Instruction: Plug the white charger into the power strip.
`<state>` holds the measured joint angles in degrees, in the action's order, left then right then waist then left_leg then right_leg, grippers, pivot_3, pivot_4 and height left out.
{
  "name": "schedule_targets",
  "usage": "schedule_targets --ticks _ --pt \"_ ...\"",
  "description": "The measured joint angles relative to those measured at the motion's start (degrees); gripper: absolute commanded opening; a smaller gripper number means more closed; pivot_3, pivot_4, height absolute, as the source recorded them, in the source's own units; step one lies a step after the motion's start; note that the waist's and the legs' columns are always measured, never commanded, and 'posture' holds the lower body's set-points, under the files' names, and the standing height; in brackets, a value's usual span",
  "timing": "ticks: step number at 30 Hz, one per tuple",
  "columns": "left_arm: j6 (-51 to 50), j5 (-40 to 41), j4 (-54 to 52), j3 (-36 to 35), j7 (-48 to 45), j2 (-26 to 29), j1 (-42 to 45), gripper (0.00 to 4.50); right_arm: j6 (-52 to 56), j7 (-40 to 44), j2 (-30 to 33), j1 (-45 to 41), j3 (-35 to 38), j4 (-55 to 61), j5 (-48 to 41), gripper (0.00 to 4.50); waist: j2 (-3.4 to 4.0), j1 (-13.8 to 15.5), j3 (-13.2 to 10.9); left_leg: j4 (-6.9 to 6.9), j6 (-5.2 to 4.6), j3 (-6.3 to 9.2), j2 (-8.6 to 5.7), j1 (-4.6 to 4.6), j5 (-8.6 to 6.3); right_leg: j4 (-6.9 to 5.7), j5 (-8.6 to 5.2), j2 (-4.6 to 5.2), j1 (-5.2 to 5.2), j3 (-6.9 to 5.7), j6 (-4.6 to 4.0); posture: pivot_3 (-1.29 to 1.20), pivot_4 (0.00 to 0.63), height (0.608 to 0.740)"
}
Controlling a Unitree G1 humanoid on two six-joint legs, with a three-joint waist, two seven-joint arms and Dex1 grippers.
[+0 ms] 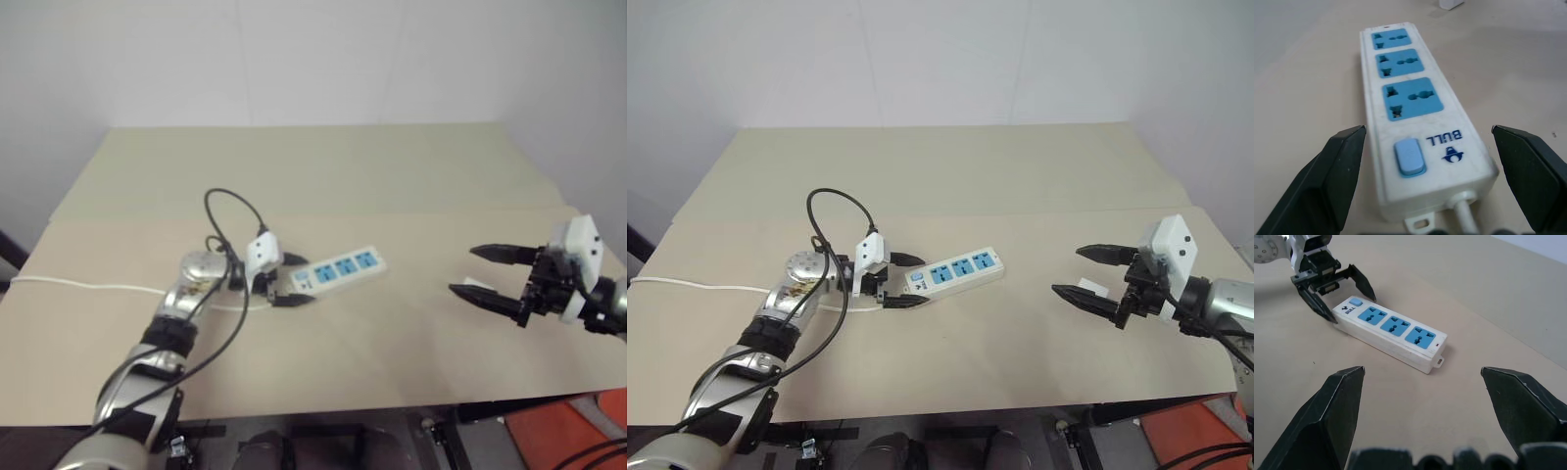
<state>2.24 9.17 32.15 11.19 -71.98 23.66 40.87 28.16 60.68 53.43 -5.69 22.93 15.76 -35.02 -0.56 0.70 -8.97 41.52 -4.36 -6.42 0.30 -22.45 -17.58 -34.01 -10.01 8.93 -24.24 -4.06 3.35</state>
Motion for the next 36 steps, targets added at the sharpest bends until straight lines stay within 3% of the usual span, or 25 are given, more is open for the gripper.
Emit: schedule_targets --ticks 26,33,36 --pt "5.3 -1.3 -3.7 -2.0 12.2 -3.1 -8.5 4.47 -3.1 2.6 -2.6 -0.8 -3.3 -1.7 0.5 4.5 0.01 0.2 0.0 0.2 -0.17 0.01 -0.14 -0.01 -0.11 0.04 0.03 0.33 0.02 -0.01 0.06 0.0 0.15 0.74" --pt "6.2 -0.4 -2.5 -3.0 11.5 -3.8 -8.8 4.47 -4.4 2.8 -2.9 -1.6 -4.4 -2.9 1.1 4.5 0.02 0.1 0.0 0.21 -0.21 0.0 -0.22 0.01 -0.13 0.04 0.04 0.41 0.03 -0.01 0.09 0.0 0.15 0.74" --pt "6.0 0.1 -2.3 -3.0 9.8 -3.7 -8.8 3.89 -4.6 2.9 -3.0 -2.0 -4.6 -3.4 1.1 4.5 0.02 0.0 0.0 0.21 -0.22 0.0 -0.23 0.02 -0.13 0.04 0.04 0.41 0.04 -0.01 0.09 0.0 0.15 0.74"
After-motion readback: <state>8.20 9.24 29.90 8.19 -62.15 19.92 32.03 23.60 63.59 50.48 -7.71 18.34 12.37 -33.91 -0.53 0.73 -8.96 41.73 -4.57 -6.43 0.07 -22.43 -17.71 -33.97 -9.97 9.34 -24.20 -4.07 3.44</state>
